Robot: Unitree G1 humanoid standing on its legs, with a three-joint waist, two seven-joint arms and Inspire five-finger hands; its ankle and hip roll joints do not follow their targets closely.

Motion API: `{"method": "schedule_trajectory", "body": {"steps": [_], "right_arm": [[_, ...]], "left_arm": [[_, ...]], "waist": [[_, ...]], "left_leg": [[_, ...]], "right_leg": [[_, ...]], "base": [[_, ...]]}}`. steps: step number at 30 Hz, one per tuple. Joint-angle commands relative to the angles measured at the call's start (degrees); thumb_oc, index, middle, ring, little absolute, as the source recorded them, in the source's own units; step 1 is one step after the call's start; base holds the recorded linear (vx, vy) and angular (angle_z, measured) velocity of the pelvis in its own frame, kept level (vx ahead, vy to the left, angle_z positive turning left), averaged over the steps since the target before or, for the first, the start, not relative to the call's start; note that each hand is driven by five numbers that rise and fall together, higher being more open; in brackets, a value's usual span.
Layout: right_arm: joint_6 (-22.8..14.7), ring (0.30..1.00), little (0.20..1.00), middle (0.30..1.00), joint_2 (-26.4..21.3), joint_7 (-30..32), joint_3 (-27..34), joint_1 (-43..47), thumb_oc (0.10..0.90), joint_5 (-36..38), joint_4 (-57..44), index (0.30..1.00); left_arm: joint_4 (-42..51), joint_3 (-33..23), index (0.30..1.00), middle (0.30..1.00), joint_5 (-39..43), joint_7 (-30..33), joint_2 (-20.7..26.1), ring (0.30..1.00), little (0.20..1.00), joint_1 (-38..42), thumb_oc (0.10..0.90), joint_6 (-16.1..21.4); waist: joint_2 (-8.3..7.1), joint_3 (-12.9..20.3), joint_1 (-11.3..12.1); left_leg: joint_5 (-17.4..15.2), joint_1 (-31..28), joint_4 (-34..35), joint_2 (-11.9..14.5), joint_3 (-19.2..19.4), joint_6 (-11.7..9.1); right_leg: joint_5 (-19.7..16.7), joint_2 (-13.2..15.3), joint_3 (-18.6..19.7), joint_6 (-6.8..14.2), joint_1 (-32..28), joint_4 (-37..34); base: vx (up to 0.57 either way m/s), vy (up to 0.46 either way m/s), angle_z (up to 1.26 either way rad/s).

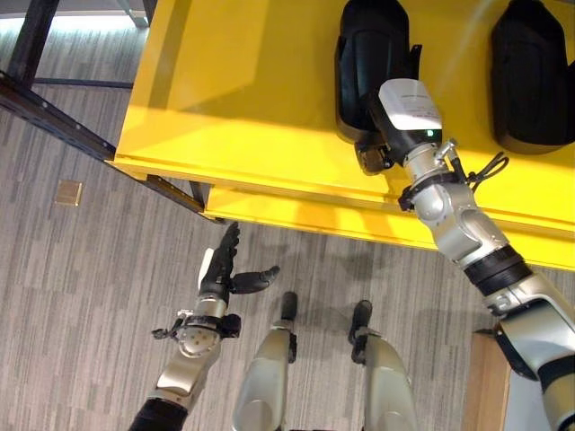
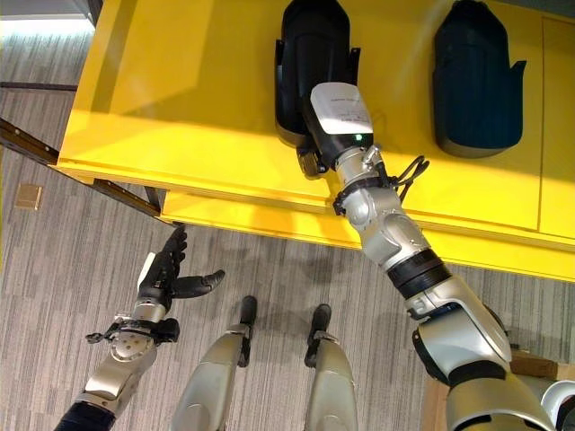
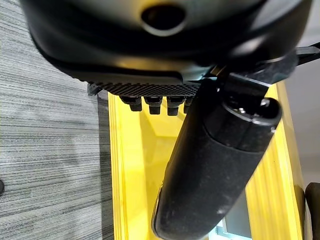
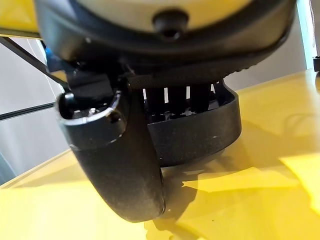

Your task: Move parts from the plastic box to the shelf.

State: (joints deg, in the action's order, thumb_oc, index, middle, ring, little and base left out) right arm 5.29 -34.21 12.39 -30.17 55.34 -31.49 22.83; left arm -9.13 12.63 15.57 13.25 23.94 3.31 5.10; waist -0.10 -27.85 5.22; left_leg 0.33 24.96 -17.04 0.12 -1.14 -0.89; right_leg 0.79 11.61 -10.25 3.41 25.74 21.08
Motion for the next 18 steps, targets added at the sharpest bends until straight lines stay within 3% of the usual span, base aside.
{"method": "schedule_trajectory", "body": {"steps": [1,10,11,12,13,14,15,18], "right_arm": [[-2.6,0.300,0.300,0.300,0.5,1.1,-2.1,8.9,0.400,-1.7,-1.0,0.300],[-2.1,0.300,0.300,0.300,1.4,1.8,-1.8,9.5,0.400,-1.1,0.8,0.300],[-1.8,0.473,0.473,0.473,1.5,1.9,-1.6,9.6,0.524,-1.2,1.2,0.473],[-1.8,0.580,0.580,0.580,1.5,1.9,-1.6,9.6,0.600,-1.2,1.2,0.580],[-1.5,0.580,0.580,0.580,1.7,2.0,-1.5,9.9,0.600,-1.3,1.4,0.580],[-1.5,0.898,0.898,0.898,1.7,2.0,-1.5,10.0,0.827,-1.3,1.4,0.898],[-1.4,1.000,1.000,1.000,2.2,2.7,-0.5,9.9,0.900,-0.3,0.6,1.000],[-1.2,1.000,1.000,1.000,2.5,3.3,0.6,9.3,0.900,0.0,-1.0,1.000]], "left_arm": [[5.1,-2.7,1.000,1.000,1.2,1.9,4.5,1.000,1.000,-0.6,0.900,5.7],[4.8,-2.8,1.000,1.000,1.7,2.1,4.6,1.000,1.000,-0.5,0.900,5.8],[4.9,-2.8,1.000,1.000,1.8,2.2,4.5,1.000,1.000,-0.5,0.900,5.8],[4.9,-2.8,1.000,1.000,1.8,2.2,4.5,1.000,1.000,-0.5,0.900,5.8],[4.8,-2.8,1.000,1.000,2.0,2.2,4.5,1.000,1.000,-0.4,0.900,5.8],[4.7,-2.8,1.000,1.000,2.0,2.2,4.5,1.000,1.000,-0.4,0.900,5.8],[4.7,-2.9,1.000,1.000,1.9,2.6,4.4,1.000,1.000,-0.4,0.900,5.7],[4.7,-3.0,1.000,1.000,1.9,2.8,4.3,1.000,1.000,-0.4,0.900,5.5]], "waist": [[-1.99,2.0,2.3],[-2.13,1.9,2.4],[-2.13,1.9,2.4],[-2.14,1.9,2.4],[-2.16,1.9,2.3],[-2.17,1.9,2.3],[-2.15,1.9,2.1],[-2.24,1.9,2.0]], "left_leg": [[-6.8,-0.2,-4.4,0.1,-0.6,0.6],[-6.8,-0.1,-4.5,-0.1,-0.5,0.8],[-6.9,0.0,-4.6,-0.1,-0.4,0.8],[-6.9,0.0,-4.6,-0.1,-0.4,0.8],[-6.9,-0.1,-4.6,-0.1,-0.4,0.8],[-6.9,-0.1,-4.6,-0.1,-0.4,0.8],[-6.9,-0.2,-4.4,-0.1,-0.3,0.9],[-6.9,-0.4,-4.4,-0.1,-0.2,0.9]], "right_leg": [[-4.7,3.9,-1.1,3.4,-1.0,-2.0],[-4.9,4.1,-1.1,3.5,-1.0,-2.1],[-4.9,4.1,-1.0,3.5,-1.0,-2.0],[-4.9,4.1,-1.0,3.5,-1.0,-2.0],[-5.0,4.0,-0.9,3.4,-1.0,-2.1],[-5.0,4.0,-0.9,3.4,-1.0,-2.1],[-5.0,3.9,-0.8,3.4,-1.0,-2.1],[-5.0,3.9,-0.7,3.4,-1.0,-2.1]], "base": [[0.00,0.000,0.00],[0.00,0.000,0.00],[0.00,0.000,0.00],[0.00,0.000,0.00],[0.00,0.000,0.00],[0.00,0.000,0.00],[0.00,0.000,0.00],[0.00,0.000,0.00]]}}
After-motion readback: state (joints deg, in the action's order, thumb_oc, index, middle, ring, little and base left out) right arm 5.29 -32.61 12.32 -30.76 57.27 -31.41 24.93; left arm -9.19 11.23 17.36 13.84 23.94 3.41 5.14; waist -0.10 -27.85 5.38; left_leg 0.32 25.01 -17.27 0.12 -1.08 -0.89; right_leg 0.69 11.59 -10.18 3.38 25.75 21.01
